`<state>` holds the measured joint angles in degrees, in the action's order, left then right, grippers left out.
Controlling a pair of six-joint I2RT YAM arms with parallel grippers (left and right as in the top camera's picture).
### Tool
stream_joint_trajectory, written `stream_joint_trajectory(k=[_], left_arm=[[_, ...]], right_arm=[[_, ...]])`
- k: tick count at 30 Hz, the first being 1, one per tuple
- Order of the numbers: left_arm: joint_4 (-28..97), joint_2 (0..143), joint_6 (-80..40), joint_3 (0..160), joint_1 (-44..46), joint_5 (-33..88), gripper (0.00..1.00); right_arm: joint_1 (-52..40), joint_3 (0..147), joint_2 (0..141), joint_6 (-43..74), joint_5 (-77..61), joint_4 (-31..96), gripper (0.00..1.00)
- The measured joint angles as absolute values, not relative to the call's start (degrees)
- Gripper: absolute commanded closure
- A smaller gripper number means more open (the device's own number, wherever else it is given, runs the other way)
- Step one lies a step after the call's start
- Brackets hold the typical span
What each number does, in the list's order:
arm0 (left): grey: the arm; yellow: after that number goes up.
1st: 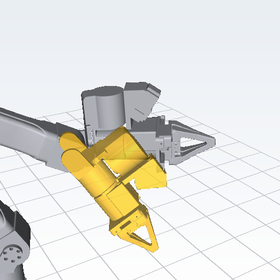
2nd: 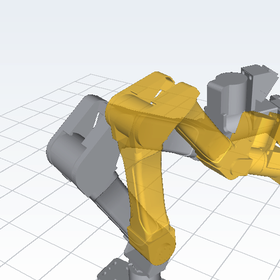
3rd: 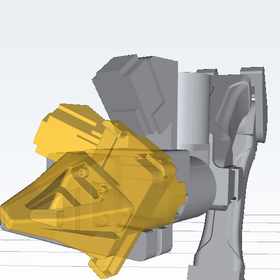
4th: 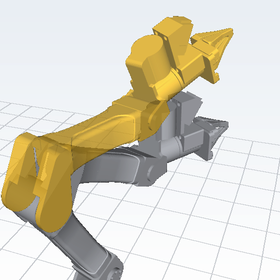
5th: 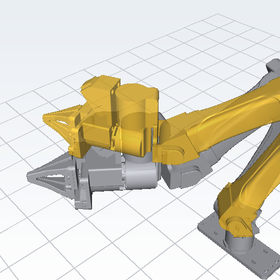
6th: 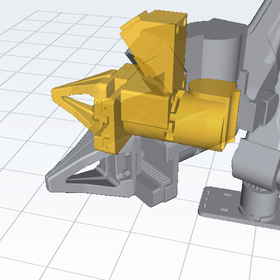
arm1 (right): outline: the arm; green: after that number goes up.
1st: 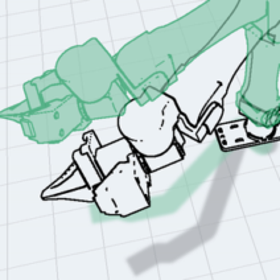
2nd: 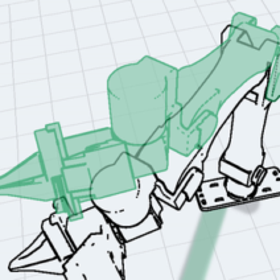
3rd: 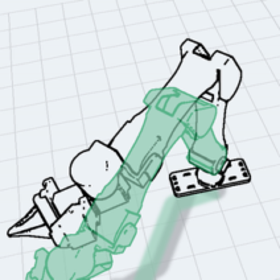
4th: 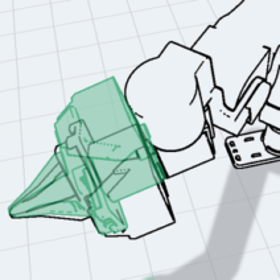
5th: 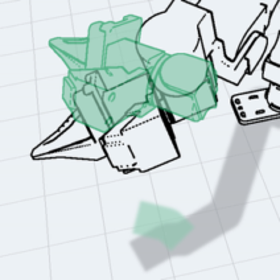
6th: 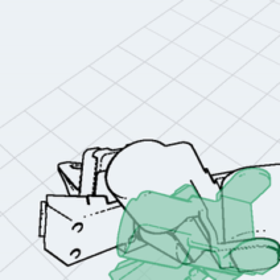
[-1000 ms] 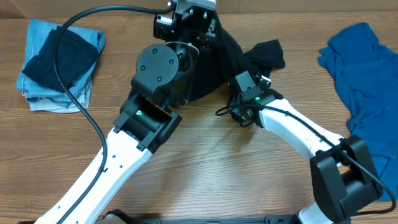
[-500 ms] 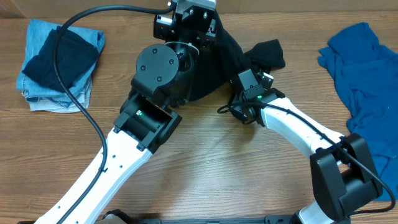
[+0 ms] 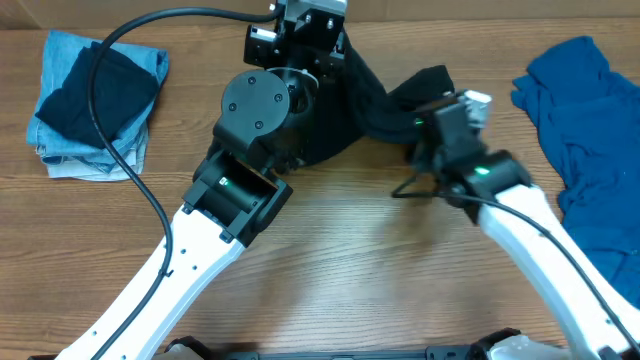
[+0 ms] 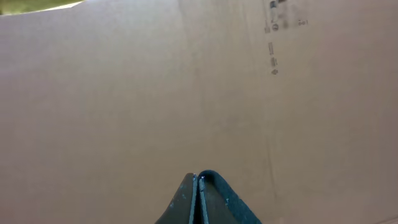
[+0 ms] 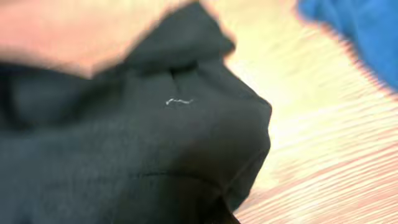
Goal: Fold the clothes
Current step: 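Lift the black shirt with both grippers and spread it wide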
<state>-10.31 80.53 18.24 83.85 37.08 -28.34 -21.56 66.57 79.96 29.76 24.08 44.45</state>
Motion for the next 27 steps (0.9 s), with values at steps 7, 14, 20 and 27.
stream_joint_trajectory(k=[7,14,20,27], left_arm=[[-2.0,80.53,18.46,84.97,37.01,-33.28,0.96],[24.1,80.71,10.59,99.02,32.34,-29.93,0.96],[30.85,80.68,4.73,106.48,22.5,-18.7,0.96],[29.28,80.71,-0.01,106.65,12.12,-2.26,0.96]], right_arm=[[-13.65,68.55,76.4,11.75,20.71,40.25,0.96],[-7.86,75.83,76.4,2.87,12.8,38.28,0.96],[-7.86,82.7,76.47,-0.08,9.61,40.73,0.96],[-7.86,89.45,76.69,-3.25,7.22,43.13,0.96]])
